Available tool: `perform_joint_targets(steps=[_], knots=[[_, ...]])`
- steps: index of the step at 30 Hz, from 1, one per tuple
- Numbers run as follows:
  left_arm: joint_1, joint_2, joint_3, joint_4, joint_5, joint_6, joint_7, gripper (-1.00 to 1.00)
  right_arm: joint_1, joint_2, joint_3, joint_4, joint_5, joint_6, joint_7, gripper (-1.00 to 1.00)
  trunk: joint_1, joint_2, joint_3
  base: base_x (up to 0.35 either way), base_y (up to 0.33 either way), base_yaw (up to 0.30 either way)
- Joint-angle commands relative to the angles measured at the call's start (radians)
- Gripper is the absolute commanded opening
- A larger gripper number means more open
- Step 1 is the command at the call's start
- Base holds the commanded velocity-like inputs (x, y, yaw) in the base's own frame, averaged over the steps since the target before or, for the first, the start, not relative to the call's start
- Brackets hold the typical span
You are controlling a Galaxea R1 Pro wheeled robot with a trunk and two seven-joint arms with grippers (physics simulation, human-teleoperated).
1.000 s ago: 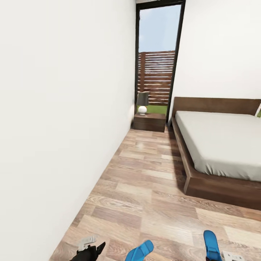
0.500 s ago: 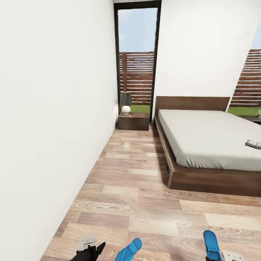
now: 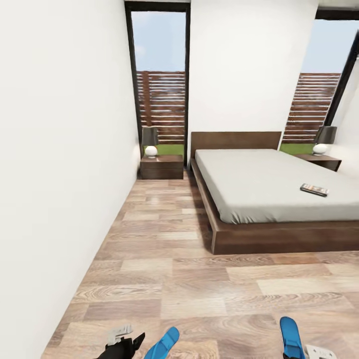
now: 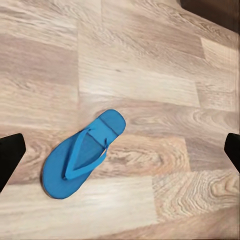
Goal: In the bedroom, move the book from the bed onto either nightstand, and place the two sandals side by side next to the bed.
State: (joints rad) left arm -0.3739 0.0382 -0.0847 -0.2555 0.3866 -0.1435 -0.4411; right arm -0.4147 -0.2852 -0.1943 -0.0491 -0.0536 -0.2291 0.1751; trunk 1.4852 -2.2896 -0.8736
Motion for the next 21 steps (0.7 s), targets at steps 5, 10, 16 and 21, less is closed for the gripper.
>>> perform_joint_targets(steps=[5, 10, 16, 21], knots=[[-0.001, 0.001, -0.008, 0.001, 0.008, -0.005, -0.001, 1.0, -0.001, 0.0, -0.007, 0.002, -0.006, -0.003, 0.007, -1.0, 0.0, 0.0, -0.001, 0.0, 0.0, -0.3], [0.0, 0.001, -0.008, 0.001, 0.008, -0.005, -0.001, 1.0, -0.001, 0.0, -0.007, 0.002, -0.006, -0.003, 0.007, -1.0, 0.0, 0.0, -0.001, 0.0, 0.0, -0.3], [0.0, 0.001, -0.008, 0.001, 0.008, -0.005, -0.001, 1.0, -0.001, 0.0, -0.007, 0.002, -0.006, -0.003, 0.007, -1.0, 0.0, 0.0, -0.001, 0.0, 0.0, -0.3], [0.0, 0.002, -0.008, 0.001, 0.008, -0.005, -0.001, 1.0, -0.001, 0.0, -0.007, 0.002, -0.006, -0.003, 0.007, -1.0, 0.0, 0.0, -0.001, 0.0, 0.0, -0.3]])
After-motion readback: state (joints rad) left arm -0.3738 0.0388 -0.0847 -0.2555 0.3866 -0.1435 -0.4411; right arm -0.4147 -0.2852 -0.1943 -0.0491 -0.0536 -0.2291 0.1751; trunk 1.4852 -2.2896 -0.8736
